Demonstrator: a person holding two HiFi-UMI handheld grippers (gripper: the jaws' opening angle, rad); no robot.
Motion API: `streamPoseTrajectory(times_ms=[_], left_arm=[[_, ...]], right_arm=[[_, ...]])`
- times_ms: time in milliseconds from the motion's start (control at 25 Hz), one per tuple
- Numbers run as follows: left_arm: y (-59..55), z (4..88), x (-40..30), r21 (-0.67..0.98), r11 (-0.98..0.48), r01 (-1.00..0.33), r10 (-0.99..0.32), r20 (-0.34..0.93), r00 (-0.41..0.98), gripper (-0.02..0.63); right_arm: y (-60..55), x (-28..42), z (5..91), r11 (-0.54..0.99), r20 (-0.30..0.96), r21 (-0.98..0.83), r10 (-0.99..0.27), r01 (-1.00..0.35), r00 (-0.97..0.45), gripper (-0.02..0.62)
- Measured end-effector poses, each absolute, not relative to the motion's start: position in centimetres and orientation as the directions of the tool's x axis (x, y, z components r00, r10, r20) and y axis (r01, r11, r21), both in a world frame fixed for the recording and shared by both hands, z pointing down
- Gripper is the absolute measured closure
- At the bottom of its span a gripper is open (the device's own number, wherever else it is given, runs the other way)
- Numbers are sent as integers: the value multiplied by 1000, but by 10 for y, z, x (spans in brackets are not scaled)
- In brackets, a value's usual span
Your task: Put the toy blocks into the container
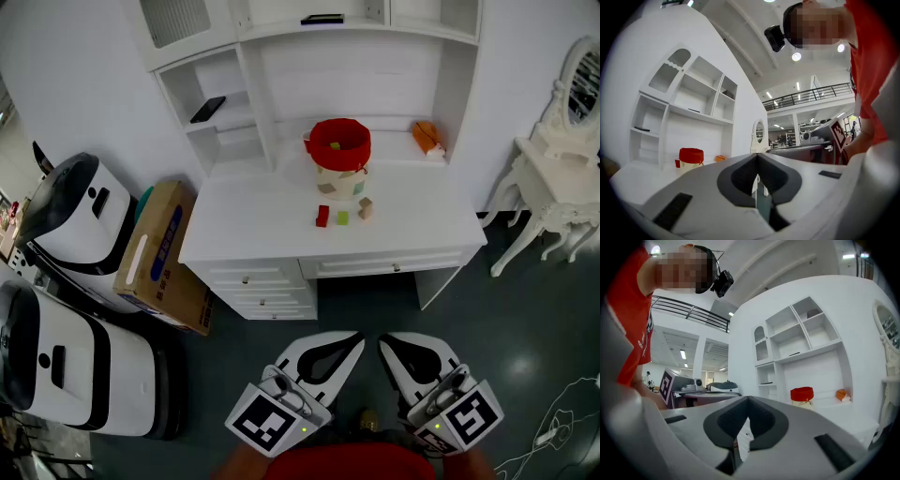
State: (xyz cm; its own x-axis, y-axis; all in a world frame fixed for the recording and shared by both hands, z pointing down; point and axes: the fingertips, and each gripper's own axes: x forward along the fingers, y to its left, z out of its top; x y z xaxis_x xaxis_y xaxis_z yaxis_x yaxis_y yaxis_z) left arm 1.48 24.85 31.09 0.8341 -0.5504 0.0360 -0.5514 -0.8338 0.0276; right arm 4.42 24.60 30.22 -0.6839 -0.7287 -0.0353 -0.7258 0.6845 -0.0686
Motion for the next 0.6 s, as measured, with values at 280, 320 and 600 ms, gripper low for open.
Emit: streamPoseTrajectory(times_ms=[280, 320, 600], left_arm=[[251, 314, 13, 28, -830, -558, -556, 41, 830, 591], [252, 314, 13, 30, -829, -558, -557, 41, 829, 592], [249, 314, 8, 33, -820, -571, -570, 31, 821, 591]], right_arm=[[249, 43, 304, 688, -38, -64, -725, -723, -687, 583], [250, 43, 304, 687, -37, -64, -726, -723, -687, 583], [251, 42, 302, 684, -49, -77, -729, -726, -682, 580]])
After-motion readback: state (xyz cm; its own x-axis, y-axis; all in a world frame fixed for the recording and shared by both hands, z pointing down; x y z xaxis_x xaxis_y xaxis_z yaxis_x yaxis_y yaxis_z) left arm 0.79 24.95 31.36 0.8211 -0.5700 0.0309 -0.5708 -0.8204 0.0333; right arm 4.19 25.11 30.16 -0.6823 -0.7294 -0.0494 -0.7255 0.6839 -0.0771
